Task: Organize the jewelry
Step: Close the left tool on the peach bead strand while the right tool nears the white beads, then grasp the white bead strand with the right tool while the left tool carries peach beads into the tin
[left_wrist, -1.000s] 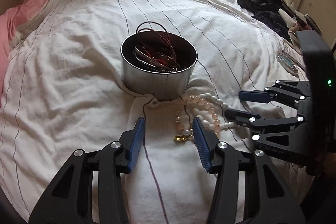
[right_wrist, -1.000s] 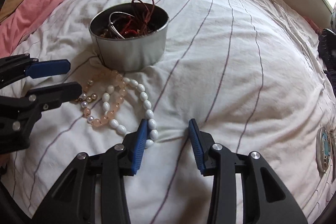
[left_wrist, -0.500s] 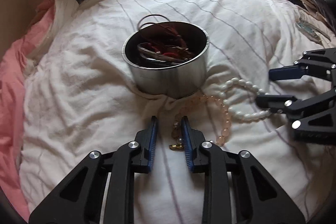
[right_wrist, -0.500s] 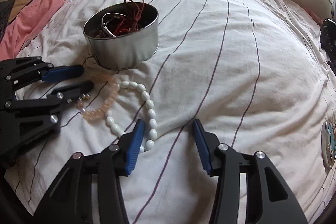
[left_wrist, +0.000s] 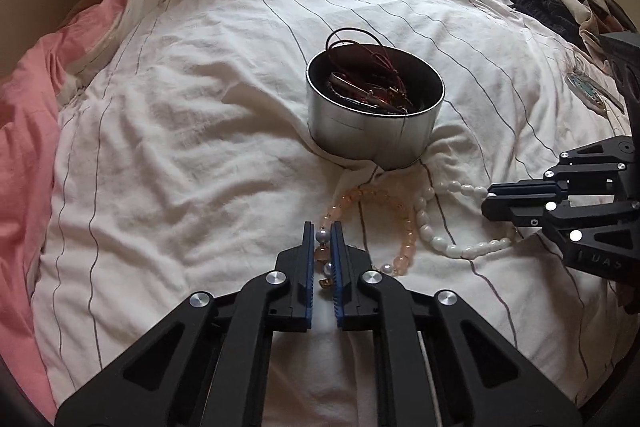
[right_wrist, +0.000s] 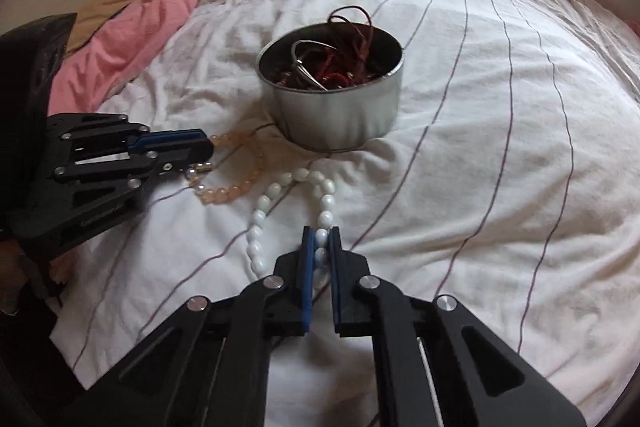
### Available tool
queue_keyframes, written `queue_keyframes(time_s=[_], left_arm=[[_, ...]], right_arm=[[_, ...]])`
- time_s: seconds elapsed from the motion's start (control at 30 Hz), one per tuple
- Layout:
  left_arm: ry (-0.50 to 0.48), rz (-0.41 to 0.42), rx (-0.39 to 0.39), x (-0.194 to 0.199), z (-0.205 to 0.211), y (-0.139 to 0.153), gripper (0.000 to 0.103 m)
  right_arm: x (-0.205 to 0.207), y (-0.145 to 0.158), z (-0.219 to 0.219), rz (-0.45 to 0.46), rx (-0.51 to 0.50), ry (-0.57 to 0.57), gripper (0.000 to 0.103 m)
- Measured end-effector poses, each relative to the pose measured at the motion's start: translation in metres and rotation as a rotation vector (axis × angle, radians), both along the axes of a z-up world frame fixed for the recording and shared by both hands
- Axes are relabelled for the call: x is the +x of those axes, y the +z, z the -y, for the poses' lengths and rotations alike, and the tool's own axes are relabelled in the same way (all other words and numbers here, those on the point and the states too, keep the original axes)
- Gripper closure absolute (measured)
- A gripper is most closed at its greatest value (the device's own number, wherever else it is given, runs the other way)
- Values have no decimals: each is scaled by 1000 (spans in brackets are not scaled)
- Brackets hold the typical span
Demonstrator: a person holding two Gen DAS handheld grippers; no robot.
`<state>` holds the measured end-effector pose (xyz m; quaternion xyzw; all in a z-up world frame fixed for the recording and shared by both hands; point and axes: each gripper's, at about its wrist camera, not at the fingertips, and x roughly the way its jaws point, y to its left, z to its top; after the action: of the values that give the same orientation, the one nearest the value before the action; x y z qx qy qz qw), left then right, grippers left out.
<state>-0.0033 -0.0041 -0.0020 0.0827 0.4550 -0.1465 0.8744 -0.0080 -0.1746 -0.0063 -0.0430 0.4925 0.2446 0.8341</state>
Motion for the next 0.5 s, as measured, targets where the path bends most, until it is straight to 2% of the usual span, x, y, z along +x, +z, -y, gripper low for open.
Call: queue_keyframes(time_s=[0.1,0.17,0.2,0.23,0.27,0.3,0.33,0.37,0.5], left_arm=[[-1,-25,-40,0,-4,0,95],[9,-32,-41,2,-4,-3,90],[12,-37,-44,3,-4,-5,86],[12,-41,-46,4,-3,-8,86],[8,-43,-37,4,-1,-10,86],[-3,-41,-24,4,3,-12,88],[-17,-37,-22,2,5,-11,95],[-27,-34,-43,1,6,-7,96],[-37,38,-112,-8,5,18,96]], right_arm=[[1,3,5,23,3,-39,94],[5,0,8,-1,9,-56,78],[5,-2,7,1,-3,-59,63],[4,-4,4,-1,-19,-49,62],[3,-8,0,-3,-40,-37,62],[2,-11,-4,4,-64,-30,67],[1,-12,-5,4,-66,-18,76],[1,-10,-5,0,-50,-14,95],[0,13,8,52,65,-51,95]])
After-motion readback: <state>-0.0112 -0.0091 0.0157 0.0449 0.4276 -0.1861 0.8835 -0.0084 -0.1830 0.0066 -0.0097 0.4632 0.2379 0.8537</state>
